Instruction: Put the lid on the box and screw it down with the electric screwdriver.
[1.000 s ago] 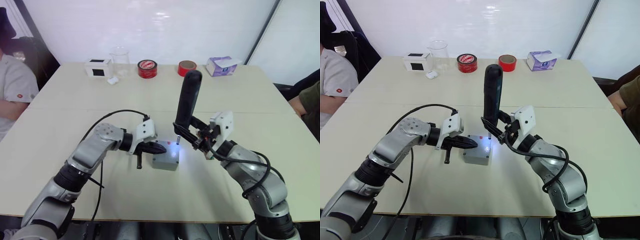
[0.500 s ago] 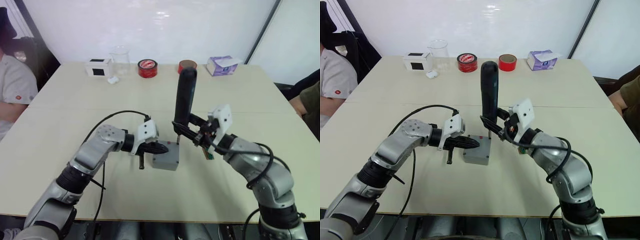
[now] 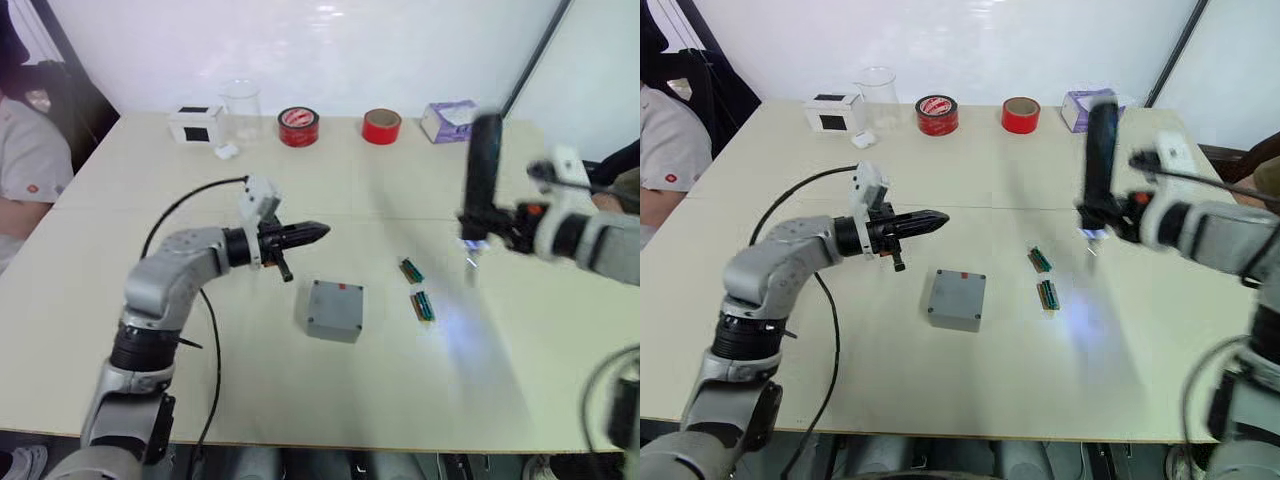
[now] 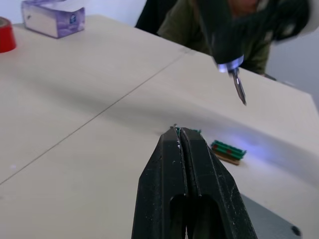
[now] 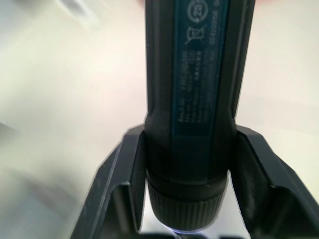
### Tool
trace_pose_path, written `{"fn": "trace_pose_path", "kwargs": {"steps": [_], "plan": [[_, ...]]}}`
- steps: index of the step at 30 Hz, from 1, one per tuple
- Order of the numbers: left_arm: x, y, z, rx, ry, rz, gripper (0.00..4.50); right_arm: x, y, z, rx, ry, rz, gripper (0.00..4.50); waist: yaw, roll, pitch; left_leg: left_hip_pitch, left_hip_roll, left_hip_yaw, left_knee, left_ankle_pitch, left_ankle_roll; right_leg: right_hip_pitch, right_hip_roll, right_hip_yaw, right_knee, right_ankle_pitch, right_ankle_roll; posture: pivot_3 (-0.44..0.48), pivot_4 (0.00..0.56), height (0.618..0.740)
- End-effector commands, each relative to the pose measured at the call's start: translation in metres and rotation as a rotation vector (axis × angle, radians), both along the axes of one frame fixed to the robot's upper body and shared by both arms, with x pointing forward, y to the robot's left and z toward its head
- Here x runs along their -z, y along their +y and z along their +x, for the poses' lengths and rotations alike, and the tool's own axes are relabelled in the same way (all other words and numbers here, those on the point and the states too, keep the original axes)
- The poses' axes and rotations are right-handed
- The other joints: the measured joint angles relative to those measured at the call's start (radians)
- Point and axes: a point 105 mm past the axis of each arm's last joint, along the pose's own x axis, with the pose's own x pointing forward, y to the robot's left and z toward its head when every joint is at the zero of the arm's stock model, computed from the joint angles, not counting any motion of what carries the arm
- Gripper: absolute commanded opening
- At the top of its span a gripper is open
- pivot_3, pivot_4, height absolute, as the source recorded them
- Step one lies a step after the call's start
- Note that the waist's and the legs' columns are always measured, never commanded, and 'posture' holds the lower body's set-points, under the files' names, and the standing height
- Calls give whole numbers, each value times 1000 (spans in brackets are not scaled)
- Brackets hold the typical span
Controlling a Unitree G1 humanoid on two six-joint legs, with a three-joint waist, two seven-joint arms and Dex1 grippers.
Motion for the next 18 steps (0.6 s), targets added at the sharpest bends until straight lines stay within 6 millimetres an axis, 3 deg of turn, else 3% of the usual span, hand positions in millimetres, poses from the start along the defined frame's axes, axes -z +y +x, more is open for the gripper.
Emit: {"fn": "trace_pose_path", "kwargs": {"steps": [1, 5, 18], "plan": [[13, -18, -39, 238, -28, 137, 0, -3, -4, -7, -27, 52, 125, 1764, -13, 2, 1, -2, 0, 1, 0, 0, 1, -3, 1, 1, 0, 0, 0, 0, 150, 740], [25, -22, -65, 395, -45, 234, 0, 15, 0, -15, -72, 174, 175, 1764, -13, 8, 5, -4, 0, 7, 0, -1, 1, -11, 3, 8, 4, 1, 1, 0, 150, 740], [40, -24, -62, 374, -70, 282, 0, 63, -21, -22, 15, 442, 83, 1764, -3, 8, 5, -3, -2, 8, 2, 0, 0, -10, 4, 11, 6, 0, 1, 0, 150, 740]]}}
